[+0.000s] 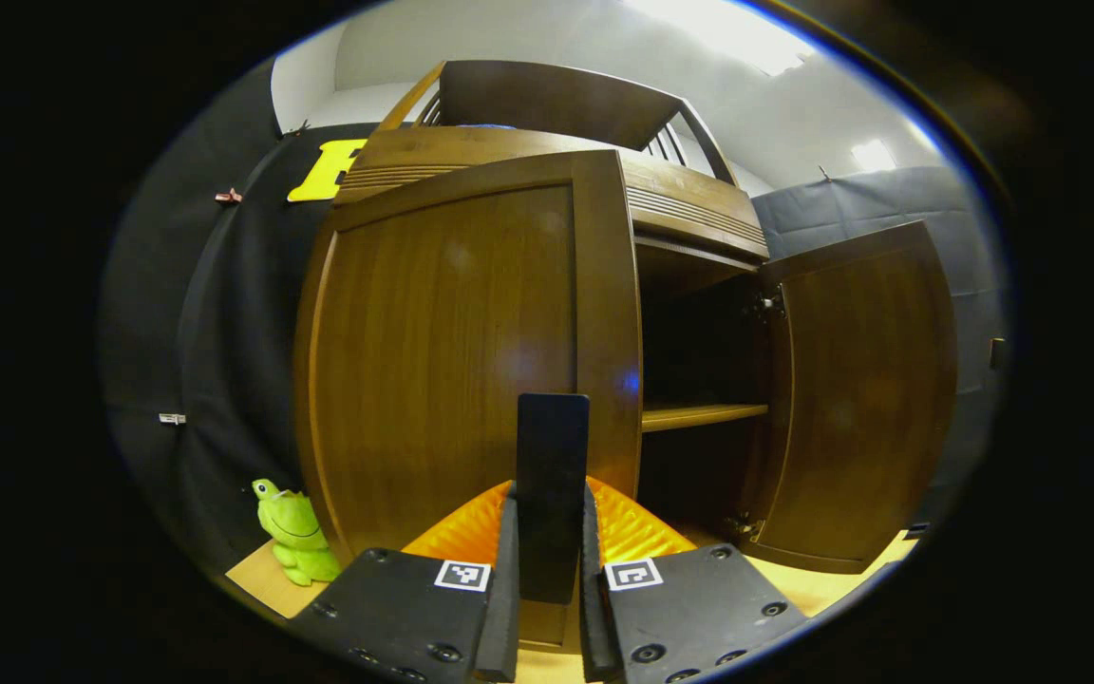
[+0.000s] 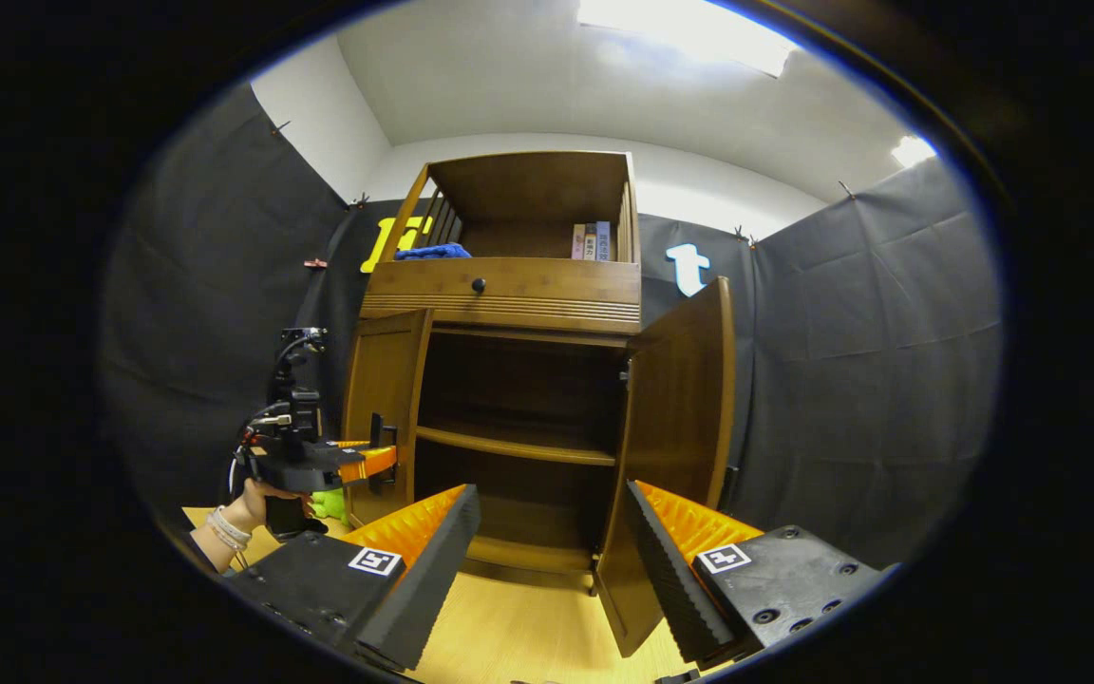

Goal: Open the right door of the double-door shoe cabinet with the right hand, and open the left door with the left hand.

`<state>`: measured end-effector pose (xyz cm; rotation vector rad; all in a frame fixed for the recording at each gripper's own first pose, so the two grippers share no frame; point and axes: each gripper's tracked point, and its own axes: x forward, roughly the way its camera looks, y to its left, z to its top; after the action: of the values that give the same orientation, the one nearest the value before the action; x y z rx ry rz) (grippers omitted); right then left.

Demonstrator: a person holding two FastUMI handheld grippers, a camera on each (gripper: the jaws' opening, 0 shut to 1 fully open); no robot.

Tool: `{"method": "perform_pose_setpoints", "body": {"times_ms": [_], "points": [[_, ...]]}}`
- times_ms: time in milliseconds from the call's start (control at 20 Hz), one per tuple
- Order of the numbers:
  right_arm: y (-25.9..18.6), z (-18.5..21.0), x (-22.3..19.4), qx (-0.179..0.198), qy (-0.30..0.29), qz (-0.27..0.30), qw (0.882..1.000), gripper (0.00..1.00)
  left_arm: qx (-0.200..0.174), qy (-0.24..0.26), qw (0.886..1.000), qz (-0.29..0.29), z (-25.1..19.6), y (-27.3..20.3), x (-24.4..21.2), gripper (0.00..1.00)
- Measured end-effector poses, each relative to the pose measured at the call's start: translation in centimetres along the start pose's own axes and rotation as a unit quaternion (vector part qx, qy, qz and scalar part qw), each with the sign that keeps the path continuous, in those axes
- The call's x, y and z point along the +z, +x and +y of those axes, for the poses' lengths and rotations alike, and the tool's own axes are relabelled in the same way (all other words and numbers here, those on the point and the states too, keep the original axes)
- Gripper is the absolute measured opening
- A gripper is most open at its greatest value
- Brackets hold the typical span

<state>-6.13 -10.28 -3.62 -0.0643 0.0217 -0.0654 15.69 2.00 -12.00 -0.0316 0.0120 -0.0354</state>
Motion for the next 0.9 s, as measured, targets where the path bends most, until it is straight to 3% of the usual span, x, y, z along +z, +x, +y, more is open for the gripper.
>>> {"method": "perform_pose_setpoints", "body": {"times_ms": [500,900], "points": [[-0.2,3.2,0.5,0.03,-0.01,-0.002,0.999,0.97,-0.004,0.004,1.0,0.003,2.7,-5.2,0.3,0.3],[0.0,5.6,0.9,0.044,-0.016,0.0,0.999,0.96,0.025,0.022,0.999,0.001,6.5,-9.5,0.5,0.28]]}}
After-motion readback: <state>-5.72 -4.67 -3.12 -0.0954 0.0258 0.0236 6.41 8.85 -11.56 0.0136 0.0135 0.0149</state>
